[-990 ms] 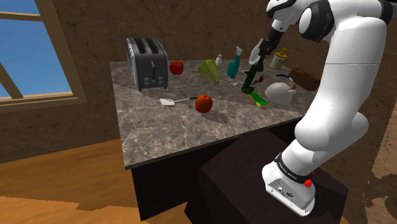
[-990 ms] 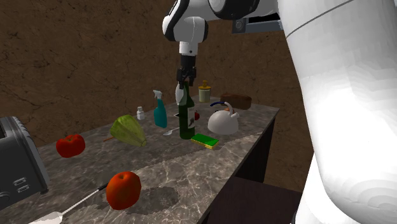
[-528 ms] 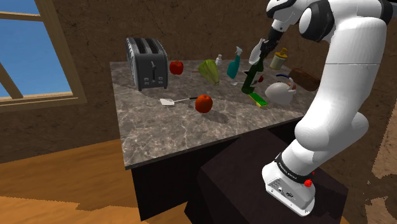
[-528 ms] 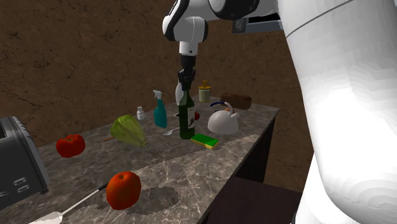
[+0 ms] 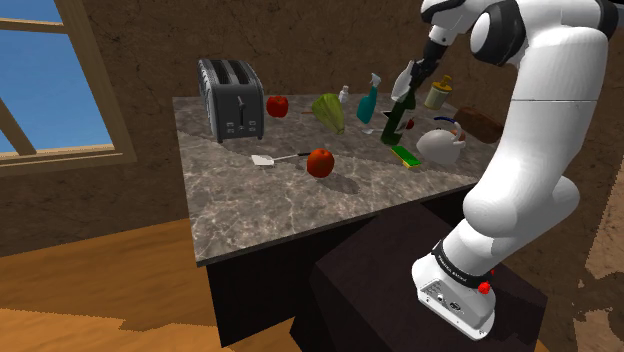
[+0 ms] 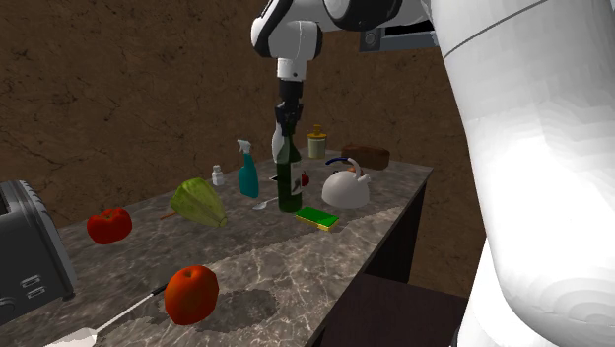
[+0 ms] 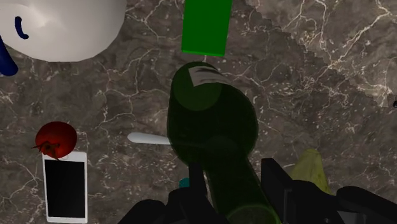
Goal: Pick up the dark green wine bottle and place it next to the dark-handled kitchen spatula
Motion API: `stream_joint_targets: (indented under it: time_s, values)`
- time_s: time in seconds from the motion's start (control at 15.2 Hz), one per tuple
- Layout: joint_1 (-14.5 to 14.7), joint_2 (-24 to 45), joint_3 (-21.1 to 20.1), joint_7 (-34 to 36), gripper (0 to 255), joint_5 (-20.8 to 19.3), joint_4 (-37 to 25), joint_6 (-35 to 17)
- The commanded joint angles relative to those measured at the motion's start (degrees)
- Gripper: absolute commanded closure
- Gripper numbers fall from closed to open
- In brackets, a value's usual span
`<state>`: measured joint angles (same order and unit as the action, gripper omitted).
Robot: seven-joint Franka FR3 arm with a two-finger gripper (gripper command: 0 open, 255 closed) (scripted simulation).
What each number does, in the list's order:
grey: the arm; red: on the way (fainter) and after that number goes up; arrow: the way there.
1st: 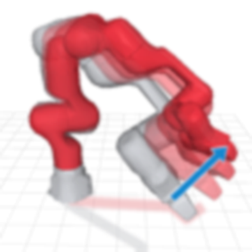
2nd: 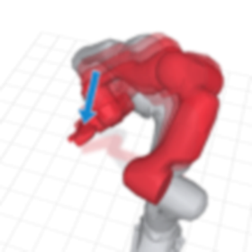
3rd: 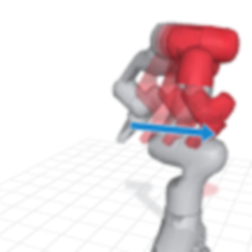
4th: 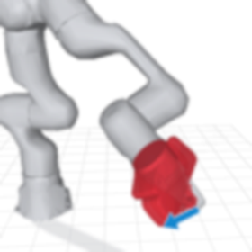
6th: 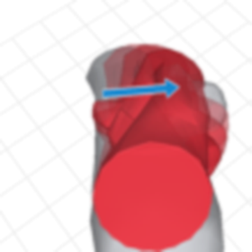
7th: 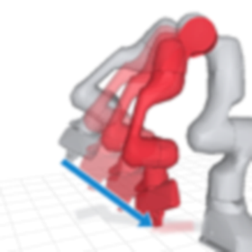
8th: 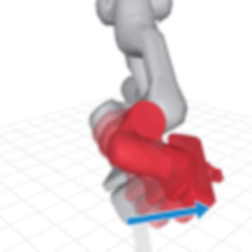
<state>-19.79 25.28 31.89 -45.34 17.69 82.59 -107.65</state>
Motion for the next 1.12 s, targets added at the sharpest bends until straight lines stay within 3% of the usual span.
stream_joint_targets:
  time_s: [0.0,0.73,1.06]
  values:
    - [-0.1,-0.3,0.1,0.2,255,-0.2,-1.1,1.4]
    - [-1.6,0.1,0.4,1.2,255,-0.4,-10.2,9.8]
    - [6.5,-8.6,0.2,7.5,255,-5.2,1.7,5.1]
